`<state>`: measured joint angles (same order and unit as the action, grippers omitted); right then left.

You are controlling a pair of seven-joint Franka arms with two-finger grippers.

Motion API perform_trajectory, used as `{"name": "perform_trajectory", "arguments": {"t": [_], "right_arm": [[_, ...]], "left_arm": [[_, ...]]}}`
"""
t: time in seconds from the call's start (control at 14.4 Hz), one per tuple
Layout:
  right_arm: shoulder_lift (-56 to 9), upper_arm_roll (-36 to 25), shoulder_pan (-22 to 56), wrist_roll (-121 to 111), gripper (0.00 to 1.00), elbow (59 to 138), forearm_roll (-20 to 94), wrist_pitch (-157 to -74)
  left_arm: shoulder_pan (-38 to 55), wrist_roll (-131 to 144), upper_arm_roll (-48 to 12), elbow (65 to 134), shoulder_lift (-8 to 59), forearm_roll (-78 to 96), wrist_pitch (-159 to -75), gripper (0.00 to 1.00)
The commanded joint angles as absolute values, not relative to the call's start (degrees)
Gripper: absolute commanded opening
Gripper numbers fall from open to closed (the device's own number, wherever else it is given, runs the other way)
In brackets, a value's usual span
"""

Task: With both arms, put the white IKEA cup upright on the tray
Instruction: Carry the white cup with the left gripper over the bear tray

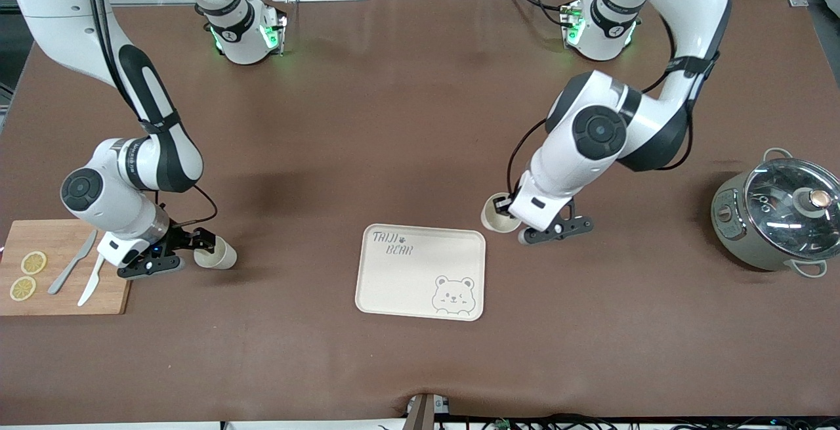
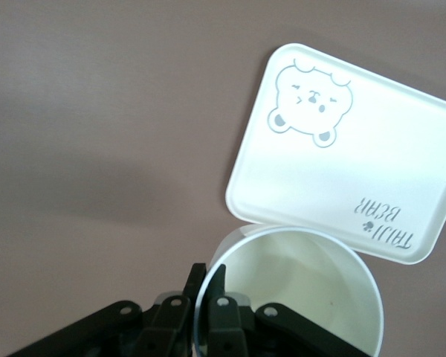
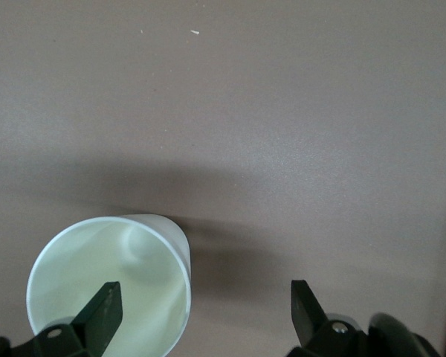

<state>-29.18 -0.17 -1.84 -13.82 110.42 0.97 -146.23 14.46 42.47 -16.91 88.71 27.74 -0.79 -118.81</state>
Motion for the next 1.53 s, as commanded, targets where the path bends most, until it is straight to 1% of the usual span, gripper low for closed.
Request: {"name": "perform_trajectory", "arguments": {"t": [0.0, 0.14, 0.21, 0.28, 0.49, 0.56, 0.62, 0.97, 1.46], "right_arm": [[-29.09, -0.09, -1.76, -14.5, 1.0, 112.76, 1.14, -150.28], [-29.18, -0.09, -1.5, -14.5, 1.0, 113.2, 1.14, -151.26], [-29.18, -0.09, -1.49, -14.5, 1.0, 113.2, 1.14, -151.26], [-29.18, -0.09, -1.49, -14.5, 1.0, 113.2, 1.14, -151.26], [-29.36, -0.09, -1.49, -14.5, 1.0, 113.38, 1.14, -152.13], [-29.36, -0.09, -1.49, -14.5, 1.0, 113.64, 1.14, -152.4], [-29.36, -0.09, -1.49, -14.41, 1.0, 113.64, 1.14, -152.49], [-29.71, -0.09, -1.58, -14.5, 1.0, 113.91, 1.14, -153.54], [-29.79, -0.09, -1.58, -14.5, 1.0, 113.82, 1.14, -153.54]], "left_arm": [[16.69, 45.08, -16.53, 80.7, 34.08, -2.19, -117.16, 0.0], [19.23, 47.97, -15.13, 76.84, 38.3, -2.55, -118.03, 0.0], [21.34, 48.95, -13.46, 75.51, 39.8, -2.55, -119.08, 0.0], [24.05, 49.56, -10.75, 75.5, 40.25, -2.55, -120.48, 0.0], [33.98, 50.97, -0.03, 75.5, 42.71, -2.55, -124.96, 0.0], [36.36, 51.59, 2.61, 75.5, 43.58, -2.55, -126.46, 0.0], [37.43, 51.77, 3.59, 75.5, 44.2, -2.46, -127.43, 0.0], [37.53, 52.03, 3.6, 75.67, 45.79, -2.46, -130.69, 0.0], [36.91, 52.03, 3.6, 76.46, 47.29, -2.46, -132.54, 0.0]]}}
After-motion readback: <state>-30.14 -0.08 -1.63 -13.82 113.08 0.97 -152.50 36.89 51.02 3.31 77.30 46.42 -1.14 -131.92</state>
